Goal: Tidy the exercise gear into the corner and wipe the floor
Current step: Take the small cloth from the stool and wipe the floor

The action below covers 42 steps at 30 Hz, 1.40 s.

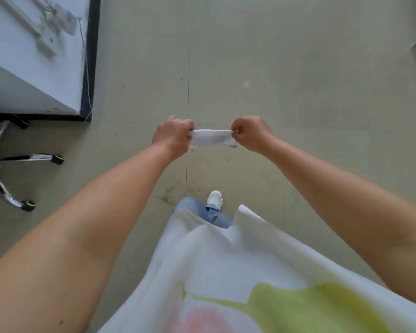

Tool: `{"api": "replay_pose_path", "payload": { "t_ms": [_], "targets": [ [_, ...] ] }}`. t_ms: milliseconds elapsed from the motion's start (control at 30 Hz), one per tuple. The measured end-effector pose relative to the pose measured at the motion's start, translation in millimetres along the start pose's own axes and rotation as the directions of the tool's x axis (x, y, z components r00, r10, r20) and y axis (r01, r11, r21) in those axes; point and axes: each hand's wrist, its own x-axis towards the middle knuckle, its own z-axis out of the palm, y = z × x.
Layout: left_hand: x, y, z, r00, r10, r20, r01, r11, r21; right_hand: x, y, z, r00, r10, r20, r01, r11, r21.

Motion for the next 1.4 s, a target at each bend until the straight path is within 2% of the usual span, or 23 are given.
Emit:
{"api": "replay_pose_path", "payload": {
  "t_ms": [200,333,467,767,933,1133,1300,1400],
  "targets": [
    [129,-20,-61,0.997,-0.041,-0.06,0.038,0.998,-0.051,138,-27,-73,0.998,-0.063,0.0,0.063,0.997,-0.05],
    [231,-35,-111,0.994,-0.044,-0.102,0.048,0.998,0.037,248,-47,-116,0.997,-0.074,-0.006,0.073,0.989,-0.129],
    [327,-43,-163,0.997,-0.011,-0.074,0.022,0.99,0.143,342,-68,-159,0.998,-0.065,0.012,0.066,0.974,-0.219],
    [519,-36,-270,1.0,-0.023,-0.016,0.026,0.98,0.199,526,-84,-273,0.997,-0.068,0.036,0.075,0.971,-0.227],
    [624,-26,-301,0.99,-0.144,0.007,0.141,0.979,0.146,647,-75,-327,0.977,-0.156,0.143,0.189,0.948,-0.257],
    [715,-18,-339,0.948,-0.319,0.022,0.319,0.948,0.018,767,-90,-395,0.919,-0.286,0.272,0.368,0.871,-0.325],
    [774,-39,-355,0.921,-0.388,0.039,0.39,0.92,-0.041,851,-125,-412,0.847,-0.368,0.384,0.505,0.783,-0.363],
    [803,-65,-351,0.893,-0.448,0.05,0.45,0.882,-0.137,895,-149,-405,0.803,-0.381,0.459,0.567,0.726,-0.389]
  ]
}}
